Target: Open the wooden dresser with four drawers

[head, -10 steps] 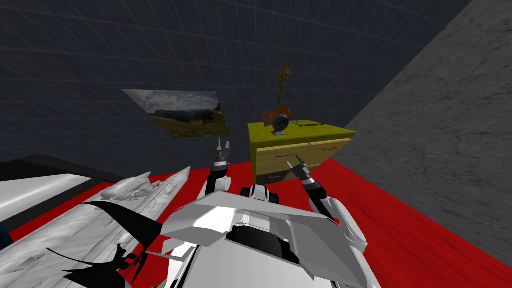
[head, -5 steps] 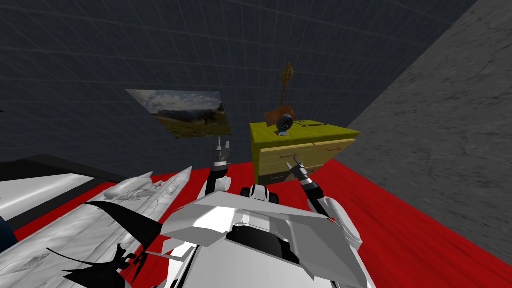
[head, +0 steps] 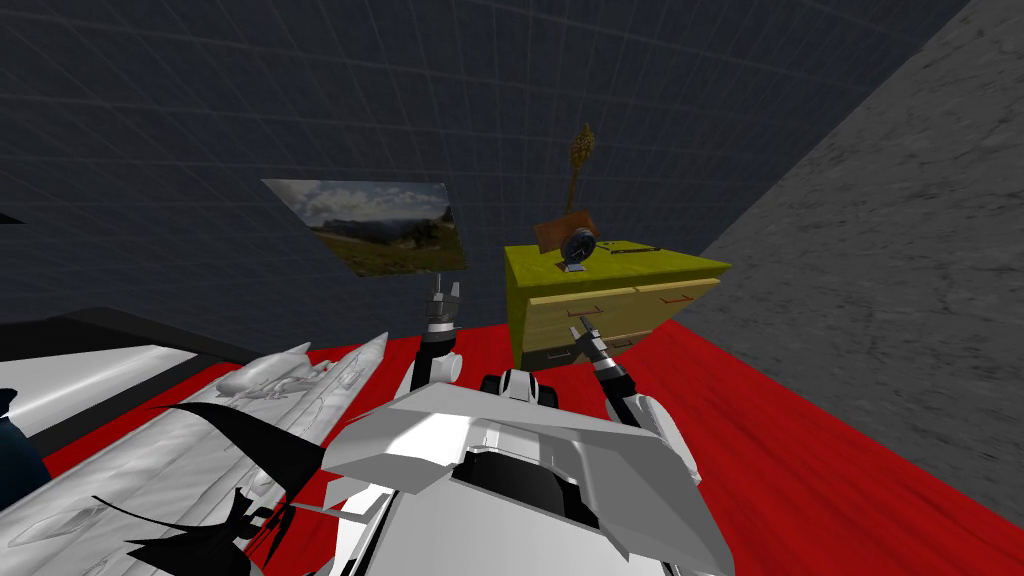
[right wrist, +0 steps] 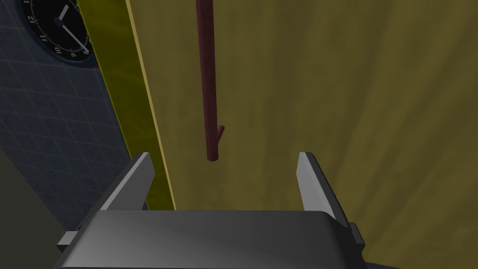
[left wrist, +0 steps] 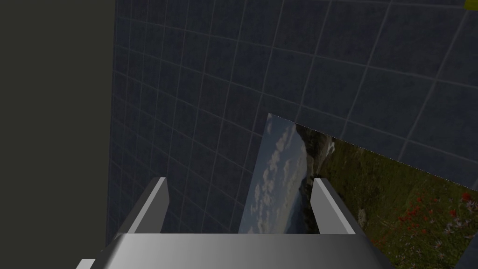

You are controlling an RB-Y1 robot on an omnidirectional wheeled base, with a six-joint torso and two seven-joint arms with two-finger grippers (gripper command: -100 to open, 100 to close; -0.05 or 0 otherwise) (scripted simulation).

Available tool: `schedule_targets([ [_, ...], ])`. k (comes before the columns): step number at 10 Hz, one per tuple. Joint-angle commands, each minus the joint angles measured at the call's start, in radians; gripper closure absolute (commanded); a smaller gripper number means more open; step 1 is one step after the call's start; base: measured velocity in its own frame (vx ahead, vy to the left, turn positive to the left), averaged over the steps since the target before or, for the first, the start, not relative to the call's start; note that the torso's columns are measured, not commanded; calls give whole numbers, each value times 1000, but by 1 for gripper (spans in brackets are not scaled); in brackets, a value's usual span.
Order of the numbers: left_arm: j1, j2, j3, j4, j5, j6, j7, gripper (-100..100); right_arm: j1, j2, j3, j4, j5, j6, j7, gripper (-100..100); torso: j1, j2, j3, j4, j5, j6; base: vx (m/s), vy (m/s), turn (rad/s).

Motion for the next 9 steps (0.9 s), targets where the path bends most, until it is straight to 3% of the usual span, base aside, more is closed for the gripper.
schedule_targets([
  [1,0,0,0,0,0,0,0,0,-3,82,-5,10,23,-2,31,-100,-1,0,0,0,0,0,-1,34,8],
  [2,0,0,0,0,0,0,0,0,-4,105,-6,12,25,-2,35,-100,-1,-1,0,0,0,0,-6,20,5],
  [5,0,0,0,0,0,0,0,0,-14,69,-5,-12,34,31,-6,-100,1,-2,-1,-1,0,0,30,30,27],
  [6,0,0,0,0,0,0,0,0,-11,74,-6,-7,31,20,5,-100,2,-3,-2,-1,1,0,27,22,6],
  [7,0,0,0,0,0,0,0,0,-1,92,-5,10,23,-3,33,100,0,0,0,0,0,0,-41,-27,-59],
  [9,0,0,0,0,0,0,0,0,-5,73,-6,-9,27,11,4,100,-1,2,2,1,-1,0,-84,-27,-13],
])
